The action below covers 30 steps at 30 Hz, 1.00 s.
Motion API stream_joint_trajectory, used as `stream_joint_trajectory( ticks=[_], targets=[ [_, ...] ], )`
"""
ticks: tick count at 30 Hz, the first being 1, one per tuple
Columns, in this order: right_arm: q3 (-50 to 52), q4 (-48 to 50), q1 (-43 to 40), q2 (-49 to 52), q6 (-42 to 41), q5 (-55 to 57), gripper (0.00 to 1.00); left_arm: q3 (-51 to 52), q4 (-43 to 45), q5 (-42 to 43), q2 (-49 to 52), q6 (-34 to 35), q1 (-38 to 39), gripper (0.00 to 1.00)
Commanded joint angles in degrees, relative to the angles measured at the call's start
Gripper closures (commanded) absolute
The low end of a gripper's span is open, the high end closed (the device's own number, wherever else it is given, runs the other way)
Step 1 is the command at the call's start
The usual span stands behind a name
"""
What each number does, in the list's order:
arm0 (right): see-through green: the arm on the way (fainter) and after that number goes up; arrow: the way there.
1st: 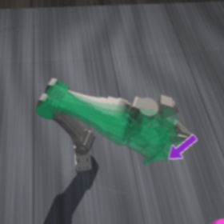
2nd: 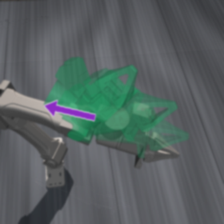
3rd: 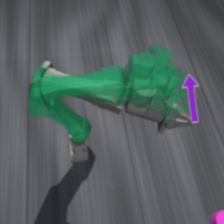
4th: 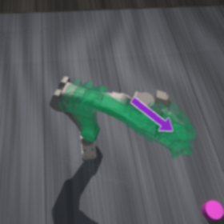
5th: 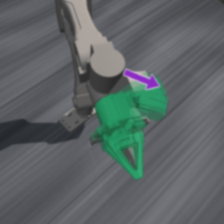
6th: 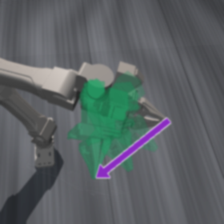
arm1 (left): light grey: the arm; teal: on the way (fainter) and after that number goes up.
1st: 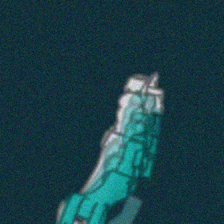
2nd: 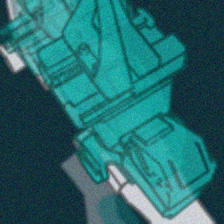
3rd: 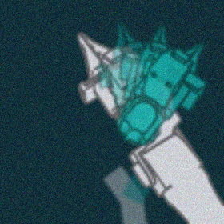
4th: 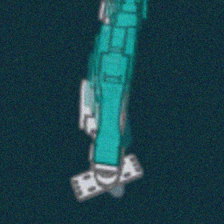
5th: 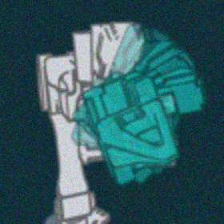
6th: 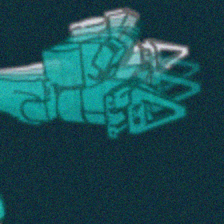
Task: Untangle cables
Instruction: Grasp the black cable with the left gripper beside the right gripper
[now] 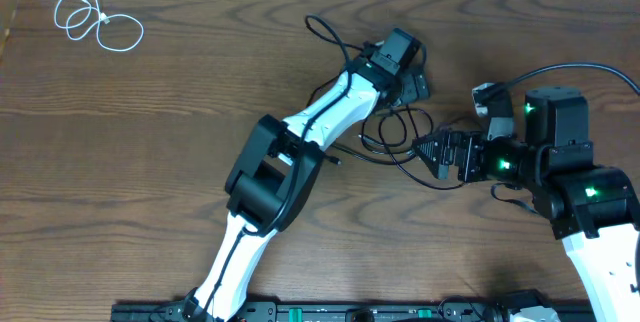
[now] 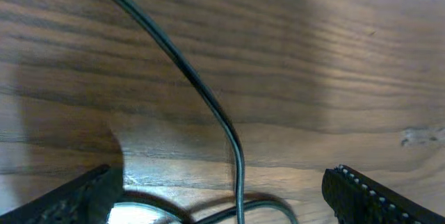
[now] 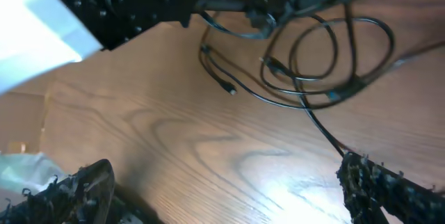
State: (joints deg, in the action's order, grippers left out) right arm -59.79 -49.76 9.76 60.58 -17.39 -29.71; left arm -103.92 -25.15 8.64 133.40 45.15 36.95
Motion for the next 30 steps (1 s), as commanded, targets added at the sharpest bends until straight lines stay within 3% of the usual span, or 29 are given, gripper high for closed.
stream_joint_trajectory(
  ticks=[1,8,12,23,28,30],
  targets=[
    [-0.52,-0.66,-0.35,-0.24,0.28,2.82,0.01,-0.17,-0.11,-1.7,-0.17,-0.48,-0.92,0.03],
    [-0.5,-0.66,-0.35,-0.24,0.22,2.78,0.01,-0.15,0.09,-6.21,0.35,-0.44,-0.22,0.08],
    [-0.5,-0.66,-0.35,-0.24,0.22,2.78,0.01,-0.15,2.27,-7.74,1.31,-0.46,0.98,0.24],
    [-0.46,-1.27,-0.35,-0.2,0.24,2.8,0.01,-0.17,6.91,-8.09,4.07,-0.44,2.01,0.52],
    [-0.46,-1.25,-0.33,-0.2,0.24,2.8,0.01,-0.17,7.08,-8.09,4.0,-0.48,1.9,0.86],
    [-0.46,-1.31,-0.33,-0.2,0.24,2.8,0.01,-0.17,7.04,-8.07,3.32,-0.48,1.7,0.92]
  ],
)
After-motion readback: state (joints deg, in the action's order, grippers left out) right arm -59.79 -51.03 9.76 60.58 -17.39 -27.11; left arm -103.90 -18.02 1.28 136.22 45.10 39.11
